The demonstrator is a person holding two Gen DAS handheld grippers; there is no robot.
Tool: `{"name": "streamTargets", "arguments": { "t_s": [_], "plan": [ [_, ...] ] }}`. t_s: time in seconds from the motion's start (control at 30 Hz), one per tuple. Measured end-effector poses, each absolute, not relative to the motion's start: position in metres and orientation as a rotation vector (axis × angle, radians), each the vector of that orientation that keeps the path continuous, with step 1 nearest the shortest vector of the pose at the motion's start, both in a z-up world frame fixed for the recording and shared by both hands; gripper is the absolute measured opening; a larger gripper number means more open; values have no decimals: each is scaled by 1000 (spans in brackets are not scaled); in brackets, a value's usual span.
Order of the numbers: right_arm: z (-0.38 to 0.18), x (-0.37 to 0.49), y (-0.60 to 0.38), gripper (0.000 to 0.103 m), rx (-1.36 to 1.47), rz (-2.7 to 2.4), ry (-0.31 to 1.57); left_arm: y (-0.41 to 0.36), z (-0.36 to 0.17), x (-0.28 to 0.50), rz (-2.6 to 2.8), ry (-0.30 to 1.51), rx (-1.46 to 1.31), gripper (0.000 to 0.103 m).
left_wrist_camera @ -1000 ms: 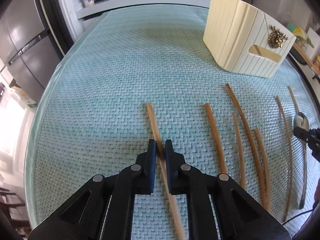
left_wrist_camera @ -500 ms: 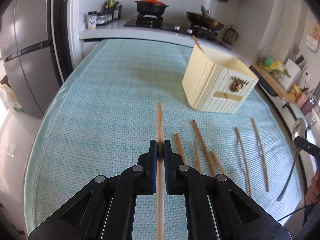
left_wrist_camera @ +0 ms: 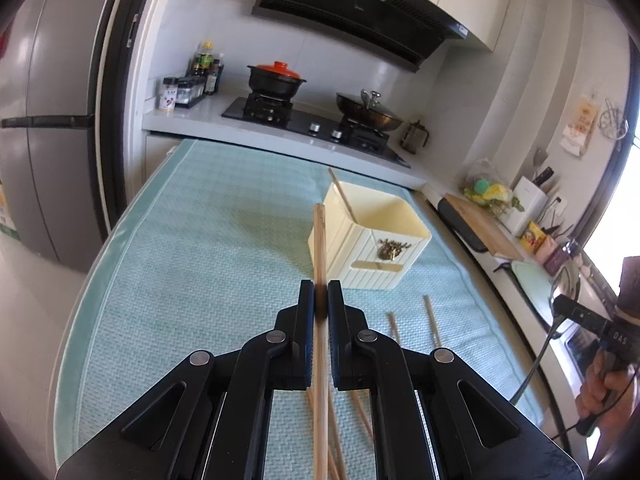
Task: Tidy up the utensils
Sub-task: 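Carry the chopstick and spoon to the cream holder and release them inside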
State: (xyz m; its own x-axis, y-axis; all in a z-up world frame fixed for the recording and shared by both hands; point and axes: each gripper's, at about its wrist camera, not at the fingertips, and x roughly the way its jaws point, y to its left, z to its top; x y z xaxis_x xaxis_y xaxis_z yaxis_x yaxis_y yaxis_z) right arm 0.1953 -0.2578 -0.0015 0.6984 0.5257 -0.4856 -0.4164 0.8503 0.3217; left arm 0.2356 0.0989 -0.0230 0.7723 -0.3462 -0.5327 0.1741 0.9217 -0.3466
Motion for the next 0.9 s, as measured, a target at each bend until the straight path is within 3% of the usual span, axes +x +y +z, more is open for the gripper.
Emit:
{"name": "streamTargets", "arguments": {
  "t_s": [0.6, 0.9],
  "plan": [
    [15, 211, -267, 7, 207, 510, 519, 92, -13, 246, -288, 600, -291, 4],
    [65, 283, -253, 7, 236, 549, 366, 71, 52, 298, -366, 525, -277, 4]
  ]
}}
